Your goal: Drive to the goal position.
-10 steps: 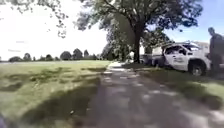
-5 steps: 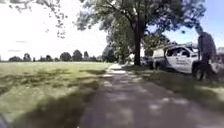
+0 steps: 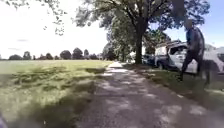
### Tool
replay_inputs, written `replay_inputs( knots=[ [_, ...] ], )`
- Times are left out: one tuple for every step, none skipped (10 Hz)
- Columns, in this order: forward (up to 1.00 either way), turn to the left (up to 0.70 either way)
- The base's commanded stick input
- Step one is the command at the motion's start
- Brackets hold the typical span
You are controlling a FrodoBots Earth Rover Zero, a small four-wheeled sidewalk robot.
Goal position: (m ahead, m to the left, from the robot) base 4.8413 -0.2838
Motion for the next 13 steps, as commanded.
replay_inputs(
  knots=[
    [0.7, 0.0],
    [0.7, 0.0],
    [0.7, 0.0],
    [0.7, 0.0],
    [0.7, 0.0],
    [0.7, 0.0],
    [0.7, 0.0],
    [0.7, 0.0],
    [0.7, 0.0],
    [0.7, 0.0],
    [0.7, 0.0],
    [0.7, 0.0],
    [0.7, 0.0]
  ],
)
